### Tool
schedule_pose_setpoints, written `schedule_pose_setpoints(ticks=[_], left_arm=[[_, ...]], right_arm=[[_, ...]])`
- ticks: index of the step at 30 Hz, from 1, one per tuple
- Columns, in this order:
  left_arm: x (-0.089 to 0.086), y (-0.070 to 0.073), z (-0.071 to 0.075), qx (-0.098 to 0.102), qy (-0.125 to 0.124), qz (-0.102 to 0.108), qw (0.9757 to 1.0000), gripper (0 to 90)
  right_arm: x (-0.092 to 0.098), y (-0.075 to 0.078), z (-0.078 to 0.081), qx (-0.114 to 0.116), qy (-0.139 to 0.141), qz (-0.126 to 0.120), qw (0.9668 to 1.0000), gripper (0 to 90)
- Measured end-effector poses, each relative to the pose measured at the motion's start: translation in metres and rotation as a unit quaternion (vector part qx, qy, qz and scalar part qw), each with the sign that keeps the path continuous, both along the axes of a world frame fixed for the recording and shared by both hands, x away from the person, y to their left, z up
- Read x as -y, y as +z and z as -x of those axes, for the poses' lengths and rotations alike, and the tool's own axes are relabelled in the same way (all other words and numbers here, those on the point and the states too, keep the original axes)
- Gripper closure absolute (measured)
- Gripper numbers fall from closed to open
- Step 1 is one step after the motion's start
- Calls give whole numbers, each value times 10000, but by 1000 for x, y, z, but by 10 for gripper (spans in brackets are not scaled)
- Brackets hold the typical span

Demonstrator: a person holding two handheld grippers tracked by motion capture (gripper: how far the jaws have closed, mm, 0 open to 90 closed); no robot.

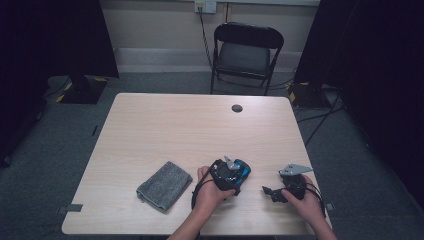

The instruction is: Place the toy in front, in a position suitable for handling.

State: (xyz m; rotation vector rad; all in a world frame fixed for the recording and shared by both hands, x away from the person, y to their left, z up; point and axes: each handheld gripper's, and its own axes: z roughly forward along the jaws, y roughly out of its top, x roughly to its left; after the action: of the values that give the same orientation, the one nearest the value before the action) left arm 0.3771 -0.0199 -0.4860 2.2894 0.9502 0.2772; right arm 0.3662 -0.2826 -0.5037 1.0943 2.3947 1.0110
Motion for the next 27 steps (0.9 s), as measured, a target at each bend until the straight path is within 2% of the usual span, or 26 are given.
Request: schedule_pose_setpoints(ticks=[3, 6, 7, 8, 10, 16, 17, 18, 20, 21, 22, 27], left_arm=[[-1, -1, 0, -9, 33, 80, 10000, 255], [0, 0, -1, -8, 8, 36, 10000, 253], [0, -1, -1, -14, 46, 65, 10000, 245], [0, 0, -2, 67, 104, 84, 9999, 223], [1, 2, -3, 59, 165, 116, 9998, 189], [8, -3, -4, 65, 220, -8, 9997, 159], [9, -4, -3, 45, 252, 16, 9997, 165], [10, -5, -2, 140, 230, -80, 9996, 161], [11, -5, -1, 121, 287, -46, 9995, 164], [10, -3, -1, 135, 273, -5, 9995, 209], [11, -2, -2, 102, 260, -72, 9996, 256], [11, 0, -2, 11, 251, -153, 9996, 258]], right_arm=[[0, 0, 0, -1, -1, -1, 10000, 52], [0, 0, 0, -1, 0, 0, 10000, 52], [0, 0, 0, -2, -1, 0, 10000, 52], [0, 0, 0, -1, -1, 0, 10000, 52], [0, 0, 0, 0, -1, 1, 10000, 52], [0, 0, 0, 0, 0, 0, 10000, 52], [0, 0, 0, -1, 0, -1, 10000, 52], [0, 0, 0, -1, 0, 0, 10000, 52], [0, 0, 0, -1, 0, 0, 10000, 52], [0, 0, 0, -1, 1, 0, 10000, 52], [0, 0, 0, -2, -1, -1, 10000, 52], [0, 0, 0, -1, 1, -1, 10000, 52]])
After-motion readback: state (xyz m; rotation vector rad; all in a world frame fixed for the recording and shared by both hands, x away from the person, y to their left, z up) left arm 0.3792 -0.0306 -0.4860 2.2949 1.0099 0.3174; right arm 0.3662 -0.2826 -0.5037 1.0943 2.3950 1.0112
